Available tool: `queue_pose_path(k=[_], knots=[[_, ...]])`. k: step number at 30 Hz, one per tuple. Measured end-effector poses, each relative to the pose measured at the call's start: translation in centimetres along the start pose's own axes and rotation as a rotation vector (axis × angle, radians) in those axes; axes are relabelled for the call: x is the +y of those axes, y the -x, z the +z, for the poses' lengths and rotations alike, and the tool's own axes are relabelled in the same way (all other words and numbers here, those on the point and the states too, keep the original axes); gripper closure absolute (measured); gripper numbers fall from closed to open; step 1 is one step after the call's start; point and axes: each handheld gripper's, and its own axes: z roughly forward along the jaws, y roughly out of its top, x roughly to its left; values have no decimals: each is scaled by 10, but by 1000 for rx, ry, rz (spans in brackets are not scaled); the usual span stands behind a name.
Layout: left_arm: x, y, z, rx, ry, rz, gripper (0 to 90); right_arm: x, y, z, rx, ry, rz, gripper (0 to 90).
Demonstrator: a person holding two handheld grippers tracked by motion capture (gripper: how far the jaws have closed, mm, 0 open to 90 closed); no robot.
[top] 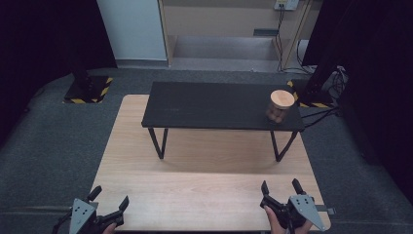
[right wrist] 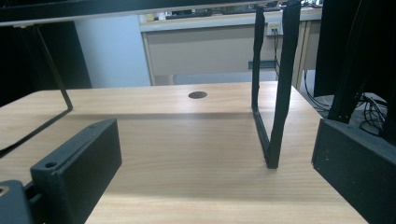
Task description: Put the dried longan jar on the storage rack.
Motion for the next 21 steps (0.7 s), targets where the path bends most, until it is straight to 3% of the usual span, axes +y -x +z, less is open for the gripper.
queue_pose_path(k=[7, 13, 21], knots=[[1, -2, 4, 16, 3, -4, 19, -14, -3, -6, 3, 6, 14, 14], [-2, -1, 8, 35, -16, -32, 19, -31, -2, -4, 6, -2, 33, 21], [0, 0, 11, 38, -10, -40, 20, -36, -2, -2, 9, -2, 48, 23]])
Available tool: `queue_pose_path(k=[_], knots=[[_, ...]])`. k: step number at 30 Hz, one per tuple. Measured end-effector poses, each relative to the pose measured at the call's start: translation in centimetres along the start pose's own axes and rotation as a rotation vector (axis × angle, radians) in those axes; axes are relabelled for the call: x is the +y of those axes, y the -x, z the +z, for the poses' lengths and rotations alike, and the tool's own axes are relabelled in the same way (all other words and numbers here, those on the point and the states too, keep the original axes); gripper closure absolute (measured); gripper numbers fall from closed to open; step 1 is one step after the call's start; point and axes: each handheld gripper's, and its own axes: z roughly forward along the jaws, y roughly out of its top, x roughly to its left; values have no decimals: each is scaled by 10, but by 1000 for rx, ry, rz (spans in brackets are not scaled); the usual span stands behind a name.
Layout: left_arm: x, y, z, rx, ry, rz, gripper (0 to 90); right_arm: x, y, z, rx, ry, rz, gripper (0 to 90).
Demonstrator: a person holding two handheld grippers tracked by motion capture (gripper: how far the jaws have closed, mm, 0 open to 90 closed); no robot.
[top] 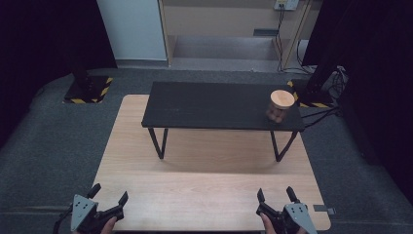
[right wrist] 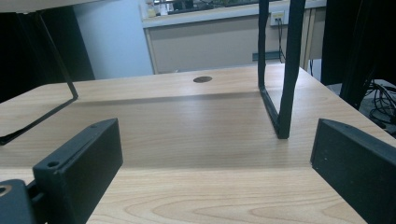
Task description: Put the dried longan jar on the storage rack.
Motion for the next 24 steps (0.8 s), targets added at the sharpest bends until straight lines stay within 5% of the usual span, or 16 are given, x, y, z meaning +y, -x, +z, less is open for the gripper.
queue_pose_path(k=[24], knots=[[7, 3, 4, -17, -13, 26, 21, -6, 7, -3, 3, -9, 48, 23]])
